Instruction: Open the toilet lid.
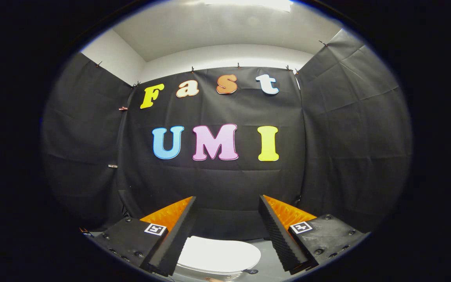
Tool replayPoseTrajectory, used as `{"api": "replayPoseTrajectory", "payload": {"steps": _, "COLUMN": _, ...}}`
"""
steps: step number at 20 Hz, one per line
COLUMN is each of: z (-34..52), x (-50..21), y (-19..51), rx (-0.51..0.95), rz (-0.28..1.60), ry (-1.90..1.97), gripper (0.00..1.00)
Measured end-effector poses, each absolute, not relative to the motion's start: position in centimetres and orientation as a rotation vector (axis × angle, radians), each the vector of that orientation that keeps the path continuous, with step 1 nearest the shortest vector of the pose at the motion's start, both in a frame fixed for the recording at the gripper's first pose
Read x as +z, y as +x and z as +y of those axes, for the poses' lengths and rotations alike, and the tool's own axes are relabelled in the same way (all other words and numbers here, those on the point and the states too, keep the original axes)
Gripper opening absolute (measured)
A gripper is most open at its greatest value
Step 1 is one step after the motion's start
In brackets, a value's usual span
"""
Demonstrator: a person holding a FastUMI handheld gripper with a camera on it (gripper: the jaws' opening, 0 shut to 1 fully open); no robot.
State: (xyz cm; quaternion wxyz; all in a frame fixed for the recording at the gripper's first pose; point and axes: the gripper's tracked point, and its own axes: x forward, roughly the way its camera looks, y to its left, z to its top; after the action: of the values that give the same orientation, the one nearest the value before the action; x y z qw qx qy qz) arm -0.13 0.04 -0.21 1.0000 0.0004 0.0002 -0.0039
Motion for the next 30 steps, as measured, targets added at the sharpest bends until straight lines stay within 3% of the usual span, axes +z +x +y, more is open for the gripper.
{"api": "replayPoseTrajectory", "payload": {"steps": 18, "z": -3.0, "x": -0.8, "y": 2.1, "rx": -0.12, "rz": -0.003, "ry": 0.087, "gripper": 0.99}}
{"api": "replayPoseTrajectory", "payload": {"steps": 30, "z": -12.5, "x": -12.1, "y": 5.9, "rx": -0.273, "rz": 0.14, "ry": 0.329, "gripper": 0.98}}
